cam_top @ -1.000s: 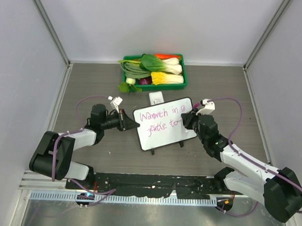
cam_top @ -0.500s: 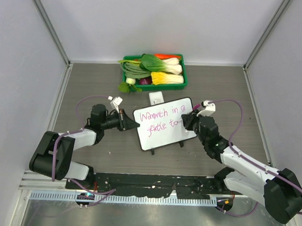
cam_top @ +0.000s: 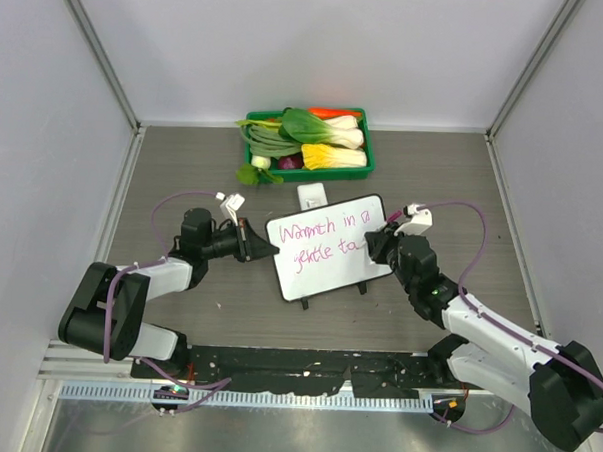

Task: Write a sentence on the whiteboard
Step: Write on the whiteboard at the whiteboard stand.

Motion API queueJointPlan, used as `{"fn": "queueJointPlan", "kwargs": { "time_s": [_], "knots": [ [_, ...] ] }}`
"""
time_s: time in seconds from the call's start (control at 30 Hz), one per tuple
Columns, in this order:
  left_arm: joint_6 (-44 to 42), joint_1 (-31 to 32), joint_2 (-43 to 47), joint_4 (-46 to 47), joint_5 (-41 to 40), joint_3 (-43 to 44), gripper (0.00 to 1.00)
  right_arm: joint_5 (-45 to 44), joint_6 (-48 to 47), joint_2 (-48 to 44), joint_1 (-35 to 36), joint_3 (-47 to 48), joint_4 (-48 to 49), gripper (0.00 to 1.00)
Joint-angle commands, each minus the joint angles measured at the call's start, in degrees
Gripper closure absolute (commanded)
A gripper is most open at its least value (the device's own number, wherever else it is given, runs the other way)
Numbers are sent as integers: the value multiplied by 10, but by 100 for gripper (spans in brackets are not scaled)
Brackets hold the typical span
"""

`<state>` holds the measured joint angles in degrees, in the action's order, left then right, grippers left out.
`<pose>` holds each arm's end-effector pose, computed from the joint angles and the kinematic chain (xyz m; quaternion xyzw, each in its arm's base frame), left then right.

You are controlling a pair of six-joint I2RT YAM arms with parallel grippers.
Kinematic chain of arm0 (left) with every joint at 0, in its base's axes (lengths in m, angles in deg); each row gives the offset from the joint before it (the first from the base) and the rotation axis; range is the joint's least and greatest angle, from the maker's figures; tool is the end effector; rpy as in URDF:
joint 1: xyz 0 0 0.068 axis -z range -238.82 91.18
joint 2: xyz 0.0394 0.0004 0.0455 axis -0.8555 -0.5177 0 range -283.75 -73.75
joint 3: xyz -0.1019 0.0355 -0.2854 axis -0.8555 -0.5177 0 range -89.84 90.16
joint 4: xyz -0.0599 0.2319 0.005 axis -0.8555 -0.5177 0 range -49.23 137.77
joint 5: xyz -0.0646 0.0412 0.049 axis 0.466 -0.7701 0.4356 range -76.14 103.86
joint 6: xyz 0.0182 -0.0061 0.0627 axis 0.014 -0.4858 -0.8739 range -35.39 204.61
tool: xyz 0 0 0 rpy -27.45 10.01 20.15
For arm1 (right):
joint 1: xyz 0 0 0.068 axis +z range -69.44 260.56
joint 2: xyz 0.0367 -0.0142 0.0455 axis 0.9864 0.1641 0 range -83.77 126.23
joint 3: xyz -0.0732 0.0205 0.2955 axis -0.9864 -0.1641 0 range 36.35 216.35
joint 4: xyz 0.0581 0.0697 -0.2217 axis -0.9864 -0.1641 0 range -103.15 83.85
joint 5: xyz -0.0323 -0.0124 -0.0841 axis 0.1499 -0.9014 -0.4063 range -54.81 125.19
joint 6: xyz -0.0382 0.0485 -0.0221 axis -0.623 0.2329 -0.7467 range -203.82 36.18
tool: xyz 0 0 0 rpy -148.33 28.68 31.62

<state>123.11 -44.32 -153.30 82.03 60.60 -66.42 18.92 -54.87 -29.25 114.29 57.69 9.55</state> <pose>0.2238 -0.0966 0.2146 0.0593 0.7900 -0.5235 0.3136 0.1608 0.0899 0.2475 0.0504 0.8010 0.2071 0.5594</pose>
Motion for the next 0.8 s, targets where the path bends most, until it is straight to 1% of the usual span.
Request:
{"fn": "queueJointPlan", "kwargs": {
  "time_s": [0.0, 0.1, 0.37, 0.5, 0.77],
  "knots": [
    [-40, -1, -7, -6, -52, -7, 100, -53, -28, 17, -3, 30, -9, 99],
    [-40, -3, -6, -6, -51, -7, 100, -64, -35, 20, -4, 43, -7, 99],
    [-40, -3, -6, -5, -51, -7, 100, -51, -32, 43, -4, 66, 6, 99],
    [-40, -2, -6, -6, -50, -7, 100, -44, -29, 45, -4, 61, -7, 99],
    [-39, -2, -8, -6, -51, -6, 100, -40, -26, 16, -4, 31, -40, 99]
  ]
}}
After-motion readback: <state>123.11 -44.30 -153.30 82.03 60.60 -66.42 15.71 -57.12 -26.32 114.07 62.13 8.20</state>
